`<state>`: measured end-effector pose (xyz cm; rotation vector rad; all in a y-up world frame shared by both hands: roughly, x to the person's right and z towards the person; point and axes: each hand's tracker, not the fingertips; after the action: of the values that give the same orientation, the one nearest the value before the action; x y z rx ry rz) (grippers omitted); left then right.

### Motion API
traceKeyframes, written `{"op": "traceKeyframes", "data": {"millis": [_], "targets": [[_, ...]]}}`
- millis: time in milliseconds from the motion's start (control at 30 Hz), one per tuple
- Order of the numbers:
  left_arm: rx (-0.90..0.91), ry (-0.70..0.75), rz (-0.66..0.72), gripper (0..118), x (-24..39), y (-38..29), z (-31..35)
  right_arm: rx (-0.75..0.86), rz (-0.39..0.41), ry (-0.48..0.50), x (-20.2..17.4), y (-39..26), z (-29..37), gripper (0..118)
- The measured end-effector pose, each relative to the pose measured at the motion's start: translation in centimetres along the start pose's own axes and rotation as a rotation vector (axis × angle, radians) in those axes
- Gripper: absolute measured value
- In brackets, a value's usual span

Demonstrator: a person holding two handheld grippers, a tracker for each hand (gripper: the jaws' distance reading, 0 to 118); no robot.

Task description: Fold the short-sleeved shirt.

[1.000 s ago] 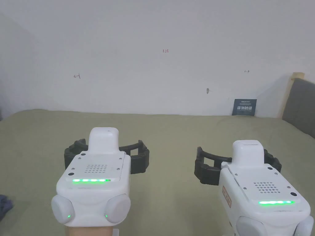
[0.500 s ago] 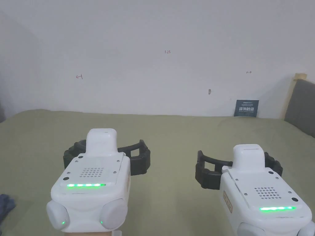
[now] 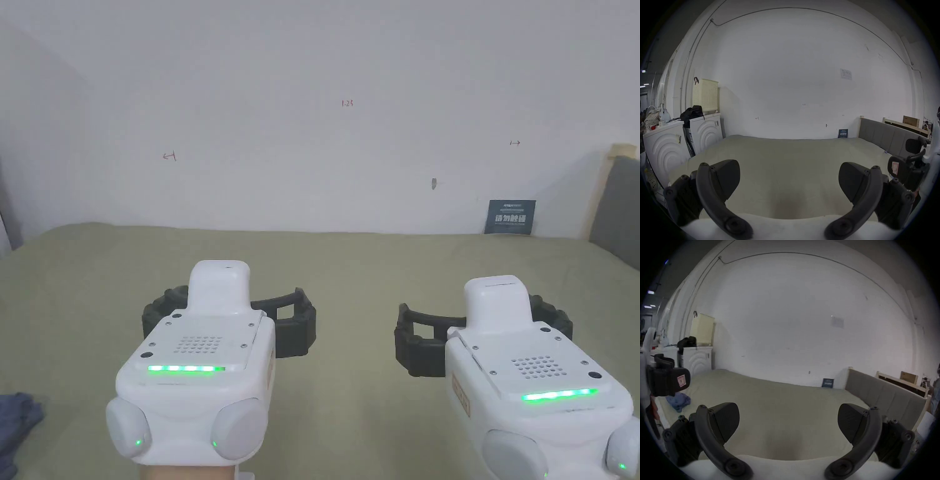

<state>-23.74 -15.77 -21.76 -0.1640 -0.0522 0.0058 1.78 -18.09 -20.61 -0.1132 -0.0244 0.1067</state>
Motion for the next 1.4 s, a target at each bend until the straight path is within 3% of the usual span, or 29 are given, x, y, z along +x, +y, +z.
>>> {"op": "traceKeyframes", "data": {"millis": [67,133,400,567,733,1133,1400], "targets": [[-0.001,-0.006,0.009,118,0.0,0.0,0.0,0.002,-0.059,-0.070,-0.1,-0.3,-0.1,118],[-0.001,-0.010,0.011,118,0.0,0.0,0.0,0.019,-0.050,-0.104,0.1,-0.5,-0.1,118],[-0.004,-0.016,-0.004,118,0.1,0.2,-0.1,0.008,-0.029,-0.060,0.4,-0.5,0.4,118],[-0.013,-0.013,0.014,118,0.0,0.3,-0.1,0.008,-0.079,0.030,0.9,-0.8,0.8,118],[-0.013,-0.016,0.022,118,-0.3,0.5,-0.1,-0.019,-0.148,-0.007,1.4,-0.6,0.7,118],[-0.022,-0.017,0.013,118,-0.1,0.4,-0.3,-0.004,-0.057,-0.107,0.2,-0.7,0.6,118],[-0.025,-0.010,-0.004,118,0.1,0.5,-0.5,0.023,-0.074,-0.097,-0.7,0.2,1.5,118]]}}
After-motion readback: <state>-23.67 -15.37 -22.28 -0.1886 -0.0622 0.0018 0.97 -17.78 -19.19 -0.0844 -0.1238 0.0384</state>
